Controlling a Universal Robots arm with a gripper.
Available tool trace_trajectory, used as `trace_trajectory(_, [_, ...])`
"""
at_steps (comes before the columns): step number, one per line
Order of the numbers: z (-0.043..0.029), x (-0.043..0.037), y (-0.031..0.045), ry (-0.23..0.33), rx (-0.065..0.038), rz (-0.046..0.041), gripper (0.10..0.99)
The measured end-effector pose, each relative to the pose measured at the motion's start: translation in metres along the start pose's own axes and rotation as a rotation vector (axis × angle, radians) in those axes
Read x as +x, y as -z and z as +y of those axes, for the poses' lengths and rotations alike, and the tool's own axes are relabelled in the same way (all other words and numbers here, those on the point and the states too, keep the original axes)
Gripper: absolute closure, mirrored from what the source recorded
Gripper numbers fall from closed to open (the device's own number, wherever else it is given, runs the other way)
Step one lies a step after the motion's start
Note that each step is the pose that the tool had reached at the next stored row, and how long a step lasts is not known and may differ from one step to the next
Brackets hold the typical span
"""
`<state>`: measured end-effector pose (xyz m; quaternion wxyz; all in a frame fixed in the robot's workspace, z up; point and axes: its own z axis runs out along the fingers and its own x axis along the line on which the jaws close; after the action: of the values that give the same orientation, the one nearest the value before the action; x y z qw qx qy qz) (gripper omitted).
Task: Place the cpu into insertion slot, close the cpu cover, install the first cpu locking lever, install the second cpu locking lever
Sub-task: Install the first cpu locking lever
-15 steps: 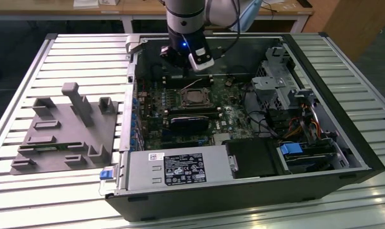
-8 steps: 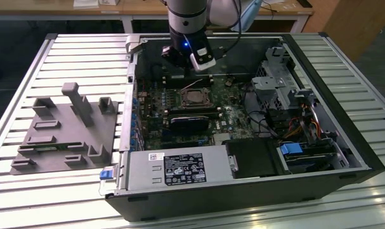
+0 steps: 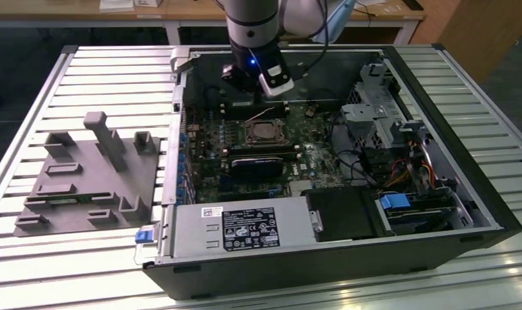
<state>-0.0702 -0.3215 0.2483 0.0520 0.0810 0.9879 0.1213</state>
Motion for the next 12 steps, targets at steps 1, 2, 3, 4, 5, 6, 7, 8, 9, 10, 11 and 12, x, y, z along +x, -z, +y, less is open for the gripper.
trace_trajectory(1, [-0.0001, 0.0001, -0.0004, 0.002, -0.002, -0.0095, 0.984])
trace_trajectory(2, [-0.0003, 0.0004, -0.0011, 0.007, -0.005, -0.0284, 0.984])
trace_trajectory(3, [-0.0004, 0.0004, -0.0015, 0.009, -0.007, -0.038, 0.984])
trace_trajectory(4, [-0.0006, 0.0006, -0.0019, 0.012, -0.009, -0.0486, 0.984])
trace_trajectory(5, [-0.0008, 0.0009, -0.0027, 0.016, -0.012, -0.0669, 0.984])
trace_trajectory(6, [-0.001, 0.0011, -0.0032, 0.018, -0.014, -0.075, 0.984])
trace_trajectory(7, [-0.0013, 0.0015, -0.0039, 0.02, -0.015, -0.0818, 0.984])
trace_trajectory(8, [-0.0016, 0.0018, -0.0048, 0.02, -0.016, -0.0869, 0.984])
trace_trajectory(9, [-0.002, 0.0021, -0.0058, 0.017, -0.016, -0.0915, 0.984])
trace_trajectory(10, [-0.0023, 0.0022, -0.0068, 0.011, -0.015, -0.0955, 0.984])
trace_trajectory(11, [-0.0025, 0.0023, -0.0078, 0.003, -0.014, -0.0991, 0.984])
trace_trajectory(12, [-0.0028, 0.0024, -0.0088, -0.007, -0.013, -0.1024, 0.984])
